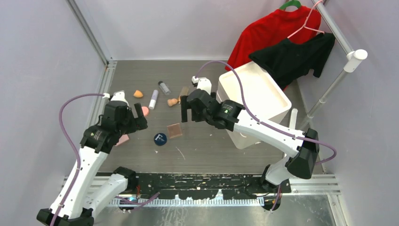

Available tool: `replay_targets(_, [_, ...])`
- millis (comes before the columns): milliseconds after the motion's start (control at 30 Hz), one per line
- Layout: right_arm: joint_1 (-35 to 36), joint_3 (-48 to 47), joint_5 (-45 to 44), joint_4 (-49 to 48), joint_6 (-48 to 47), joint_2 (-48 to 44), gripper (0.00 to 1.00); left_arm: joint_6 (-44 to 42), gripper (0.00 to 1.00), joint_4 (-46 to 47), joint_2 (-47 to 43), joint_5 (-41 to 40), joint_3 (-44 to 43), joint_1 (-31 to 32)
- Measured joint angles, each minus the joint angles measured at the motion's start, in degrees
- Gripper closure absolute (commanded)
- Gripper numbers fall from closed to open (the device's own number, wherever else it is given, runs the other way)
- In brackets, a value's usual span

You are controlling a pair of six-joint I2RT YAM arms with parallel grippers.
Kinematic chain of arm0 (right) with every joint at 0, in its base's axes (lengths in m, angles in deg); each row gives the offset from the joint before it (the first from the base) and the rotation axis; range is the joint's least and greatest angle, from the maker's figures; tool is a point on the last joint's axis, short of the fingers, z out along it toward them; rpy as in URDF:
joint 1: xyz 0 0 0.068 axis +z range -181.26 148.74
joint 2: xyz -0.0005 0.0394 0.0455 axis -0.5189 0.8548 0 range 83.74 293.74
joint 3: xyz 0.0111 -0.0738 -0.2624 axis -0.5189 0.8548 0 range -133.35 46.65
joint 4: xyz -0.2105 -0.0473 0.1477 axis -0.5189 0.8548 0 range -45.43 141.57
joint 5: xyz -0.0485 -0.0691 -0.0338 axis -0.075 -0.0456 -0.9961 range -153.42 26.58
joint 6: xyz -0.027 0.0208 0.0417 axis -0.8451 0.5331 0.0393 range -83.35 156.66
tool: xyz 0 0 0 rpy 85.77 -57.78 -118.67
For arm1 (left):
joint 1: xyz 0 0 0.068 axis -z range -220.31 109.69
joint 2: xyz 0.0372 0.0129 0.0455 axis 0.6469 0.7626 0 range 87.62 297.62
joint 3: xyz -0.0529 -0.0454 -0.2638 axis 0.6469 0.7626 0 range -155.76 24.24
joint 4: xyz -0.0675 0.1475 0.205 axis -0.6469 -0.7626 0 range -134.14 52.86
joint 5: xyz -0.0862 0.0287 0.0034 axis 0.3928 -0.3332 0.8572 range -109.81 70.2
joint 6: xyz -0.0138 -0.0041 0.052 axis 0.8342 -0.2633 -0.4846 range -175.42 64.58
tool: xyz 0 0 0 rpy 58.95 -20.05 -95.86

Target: Organize the makeup

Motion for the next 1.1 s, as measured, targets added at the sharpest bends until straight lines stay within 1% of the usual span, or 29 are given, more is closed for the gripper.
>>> replay_targets(200, [0.0, 0.0, 0.5, -0.7, 0.0, 0.0, 0.00, -0.8, 0.10, -0.1, -0.8, -0.4, 0.0, 0.0])
replay_targets(433, [0.0, 0.4, 0.8, -1.0, 0.0, 0.0, 0.00, -1.5, 0.10, 0.3, -4.9, 0.3, 1.0, 0.0])
replay_targets(633, [0.0, 0.7, 0.8, -1.1, 0.0, -0.1, 0.00, -2.5, 0.10, 0.6, -5.5, 3.7, 1.4, 0.0])
replay_targets(700, [0.0, 0.7, 0.6, -1.0, -0.1, -0.2, 0.00, -2.4, 0.01, 0.9, -5.4, 5.5, 1.9, 0.0])
replay_targets(833, [0.0, 0.7, -1.6, 0.2, -2.3, -1.3, 0.00, -0.2, 0.01, 3.2, -4.0, 10.6, 4.9, 0.6])
replay_targets(933, [-0.5, -0.5, -3.9, 3.5, -4.8, -2.3, 0.00, 2.5, 0.01, 5.8, -1.7, 13.2, 7.1, 3.6])
replay_targets(1033, [-2.9, -3.3, -6.3, 7.9, -6.8, -3.0, 0.00, 5.3, 0.01, 9.5, 1.8, 13.5, 8.5, 11.2])
replay_targets(1100, [-6.0, -3.7, -7.2, 9.7, -7.5, -4.5, 0.00, 6.7, 0.01, 12.2, 4.9, 13.4, 8.7, 16.2])
